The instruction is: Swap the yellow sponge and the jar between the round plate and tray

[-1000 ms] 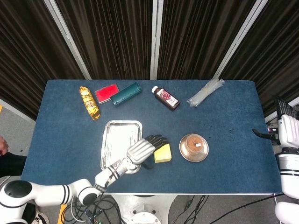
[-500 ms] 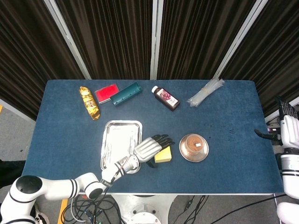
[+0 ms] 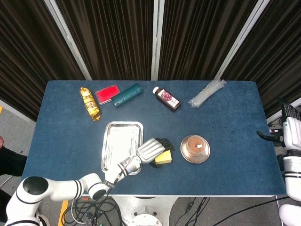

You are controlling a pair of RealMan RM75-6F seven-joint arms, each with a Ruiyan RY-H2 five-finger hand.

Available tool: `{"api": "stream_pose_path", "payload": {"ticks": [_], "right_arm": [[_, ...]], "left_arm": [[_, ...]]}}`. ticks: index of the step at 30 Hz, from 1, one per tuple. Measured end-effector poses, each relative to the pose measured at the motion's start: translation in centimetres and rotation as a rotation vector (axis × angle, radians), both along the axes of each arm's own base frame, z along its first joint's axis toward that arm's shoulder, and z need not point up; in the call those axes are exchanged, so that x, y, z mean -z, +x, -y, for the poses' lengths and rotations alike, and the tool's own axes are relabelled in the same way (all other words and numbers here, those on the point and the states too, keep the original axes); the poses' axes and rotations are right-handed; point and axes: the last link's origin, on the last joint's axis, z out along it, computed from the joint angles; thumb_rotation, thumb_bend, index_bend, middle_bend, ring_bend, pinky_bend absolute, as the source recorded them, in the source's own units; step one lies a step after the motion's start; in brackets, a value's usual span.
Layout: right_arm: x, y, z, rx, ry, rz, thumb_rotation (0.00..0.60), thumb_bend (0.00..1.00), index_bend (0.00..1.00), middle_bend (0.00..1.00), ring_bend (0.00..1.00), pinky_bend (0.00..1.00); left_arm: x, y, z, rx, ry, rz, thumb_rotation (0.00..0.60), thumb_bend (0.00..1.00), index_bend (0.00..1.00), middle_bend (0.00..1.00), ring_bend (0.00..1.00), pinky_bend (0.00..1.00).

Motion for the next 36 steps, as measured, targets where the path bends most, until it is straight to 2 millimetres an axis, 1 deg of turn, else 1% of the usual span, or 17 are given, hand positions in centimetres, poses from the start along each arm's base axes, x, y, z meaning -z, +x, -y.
{"api": "stream_pose_path", "payload": {"ticks": [3,13,16,19,21,25,27,32,36], "right_arm": [[0.0,0.0,0.0,0.000,0.000,0.000,0.600,0.00,0.00,0.01,0.00,0.00],[-0.1,0.3,0.0,-0.001,-0.002,-0.002,0.600,0.00,0.00,0.01,0.00,0.00],[-0.2,0.3,0.0,-0.001,-0.007,-0.003,0.600,0.00,0.00,0.01,0.00,0.00],[-0.3,0.3,0.0,0.000,-0.011,-0.002,0.600,0.00,0.00,0.01,0.00,0.00],[-0.2,0.3,0.0,0.000,-0.012,-0.001,0.600,0.00,0.00,0.01,0.00,0.00],[0.0,0.3,0.0,-0.001,-0.007,0.000,0.600,0.00,0.00,0.01,0.00,0.00],[0.1,0.4,0.0,-0.002,-0.003,-0.001,0.600,0.00,0.00,0.01,0.00,0.00],[0.2,0.6,0.0,-0.012,0.008,-0.007,0.600,0.00,0.00,0.01,0.00,0.00],[0.4,0.6,0.1,-0.013,0.013,-0.010,0.600,0.00,0.00,0.01,0.00,0.00]], "left_arm": [[-0.1,0.0,0.0,0.007,0.016,0.017,0.600,0.21,0.40,0.33,0.25,0.49],[-0.8,-0.1,0.2,0.018,0.008,0.024,0.600,0.24,0.41,0.35,0.26,0.52],[-1.6,-0.2,0.1,0.026,0.024,0.029,0.600,0.24,0.41,0.35,0.26,0.52],[-3.0,-0.5,-0.2,0.028,0.054,0.035,0.600,0.24,0.41,0.35,0.26,0.52],[-4.1,-1.1,-0.5,0.021,0.083,0.032,0.600,0.24,0.41,0.35,0.26,0.52],[-6.2,-3.3,-1.5,-0.029,0.137,0.003,0.600,0.24,0.41,0.35,0.26,0.52],[-6.9,-4.9,-2.0,-0.077,0.158,-0.017,0.600,0.24,0.41,0.35,0.26,0.52],[-7.8,-8.6,-3.0,-0.197,0.190,-0.074,0.600,0.24,0.41,0.35,0.26,0.51],[-7.8,-10.6,-3.4,-0.231,0.205,-0.117,0.600,0.24,0.40,0.33,0.26,0.50]]}}
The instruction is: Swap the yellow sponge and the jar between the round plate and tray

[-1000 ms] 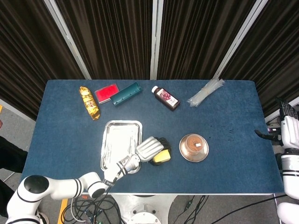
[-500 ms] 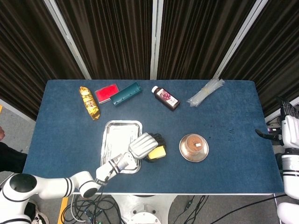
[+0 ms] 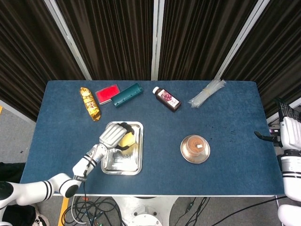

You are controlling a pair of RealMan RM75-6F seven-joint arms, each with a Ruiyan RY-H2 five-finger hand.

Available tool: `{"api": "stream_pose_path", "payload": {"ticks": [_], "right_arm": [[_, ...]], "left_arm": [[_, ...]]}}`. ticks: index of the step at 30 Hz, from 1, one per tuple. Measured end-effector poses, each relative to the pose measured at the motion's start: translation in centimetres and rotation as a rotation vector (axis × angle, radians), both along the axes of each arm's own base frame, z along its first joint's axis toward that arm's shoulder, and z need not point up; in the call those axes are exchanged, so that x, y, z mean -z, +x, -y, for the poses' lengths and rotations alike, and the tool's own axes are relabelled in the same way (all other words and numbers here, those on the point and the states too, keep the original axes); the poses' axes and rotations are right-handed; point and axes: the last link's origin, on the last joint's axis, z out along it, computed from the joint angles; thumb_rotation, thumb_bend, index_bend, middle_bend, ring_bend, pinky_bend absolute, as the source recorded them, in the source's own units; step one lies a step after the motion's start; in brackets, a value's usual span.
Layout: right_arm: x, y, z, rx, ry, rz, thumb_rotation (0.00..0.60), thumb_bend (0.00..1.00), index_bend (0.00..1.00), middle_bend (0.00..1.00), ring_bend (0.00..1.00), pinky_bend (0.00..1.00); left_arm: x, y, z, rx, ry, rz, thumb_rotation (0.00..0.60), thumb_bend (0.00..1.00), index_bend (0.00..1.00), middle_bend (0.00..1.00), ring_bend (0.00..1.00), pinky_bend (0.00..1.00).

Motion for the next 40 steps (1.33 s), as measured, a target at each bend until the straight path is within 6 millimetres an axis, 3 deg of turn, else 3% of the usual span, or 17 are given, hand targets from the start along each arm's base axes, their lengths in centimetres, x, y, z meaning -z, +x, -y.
{"api": "stream_pose_path", "payload": {"ticks": [2,6,8,16,22,28,35,40], "right_arm": [[0.1,0.1,0.0,-0.001,0.003,-0.003,0.600,0.00,0.00,0.01,0.00,0.00],[0.0,0.2,0.1,-0.003,0.000,-0.004,0.600,0.00,0.00,0.01,0.00,0.00],[0.0,0.2,0.1,-0.004,-0.002,-0.003,0.600,0.00,0.00,0.01,0.00,0.00],[0.2,0.3,-0.1,-0.005,0.001,-0.004,0.600,0.00,0.00,0.01,0.00,0.00],[0.5,0.3,-1.3,-0.011,0.011,-0.037,0.600,0.00,0.00,0.00,0.00,0.00],[1.6,-0.8,-4.2,0.009,0.019,-0.154,0.600,0.00,0.00,0.00,0.00,0.00],[4.3,-2.9,-10.5,0.067,0.030,-0.214,0.600,0.00,0.00,0.00,0.00,0.00],[5.4,-3.1,-12.3,0.063,0.054,-0.232,0.600,0.00,0.00,0.00,0.00,0.00]], "left_arm": [[0.2,-0.6,0.0,-0.015,-0.002,-0.002,0.600,0.21,0.35,0.29,0.21,0.45],[0.2,-0.9,0.3,-0.014,-0.002,0.031,0.600,0.07,0.11,0.10,0.04,0.28],[0.1,-0.8,0.3,-0.009,0.000,0.057,0.600,0.02,0.06,0.04,0.01,0.23],[-1.7,-1.0,0.1,0.004,0.069,0.110,0.600,0.00,0.04,0.00,0.00,0.17],[-5.0,-3.2,0.9,-0.039,0.173,0.089,0.600,0.00,0.05,0.00,0.00,0.15],[-9.0,-8.0,4.0,-0.161,0.334,0.091,0.600,0.00,0.05,0.03,0.00,0.15],[-12.0,-14.6,10.4,-0.373,0.472,0.061,0.600,0.00,0.05,0.04,0.00,0.15],[-12.8,-16.4,13.8,-0.424,0.501,0.039,0.600,0.00,0.06,0.04,0.00,0.15]]}}
